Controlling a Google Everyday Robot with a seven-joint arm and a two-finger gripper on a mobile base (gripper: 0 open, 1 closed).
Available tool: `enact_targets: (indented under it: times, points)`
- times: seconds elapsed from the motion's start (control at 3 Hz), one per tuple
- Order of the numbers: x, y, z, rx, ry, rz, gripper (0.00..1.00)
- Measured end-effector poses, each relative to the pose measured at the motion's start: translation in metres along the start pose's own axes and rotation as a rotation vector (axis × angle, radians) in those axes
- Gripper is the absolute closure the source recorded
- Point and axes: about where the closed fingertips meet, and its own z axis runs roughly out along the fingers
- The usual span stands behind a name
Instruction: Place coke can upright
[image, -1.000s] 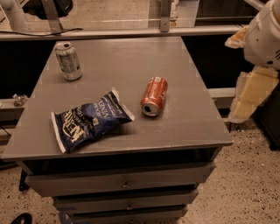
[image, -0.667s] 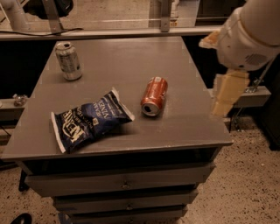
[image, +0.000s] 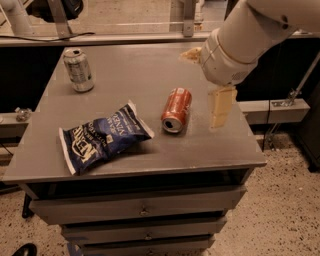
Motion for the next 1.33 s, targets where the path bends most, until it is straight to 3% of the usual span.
enact_targets:
  times: [0.67,1.0,1.33]
  points:
    - [-0.022,-0.036,0.035,-0.007,-0.077,-0.313,0.00]
    - [-0.026,-0.039,0.051,-0.053,-0.100,-0.448,0.00]
    - [-0.025,-0.032,0.069,-0.098,-0.067,-0.570,0.00]
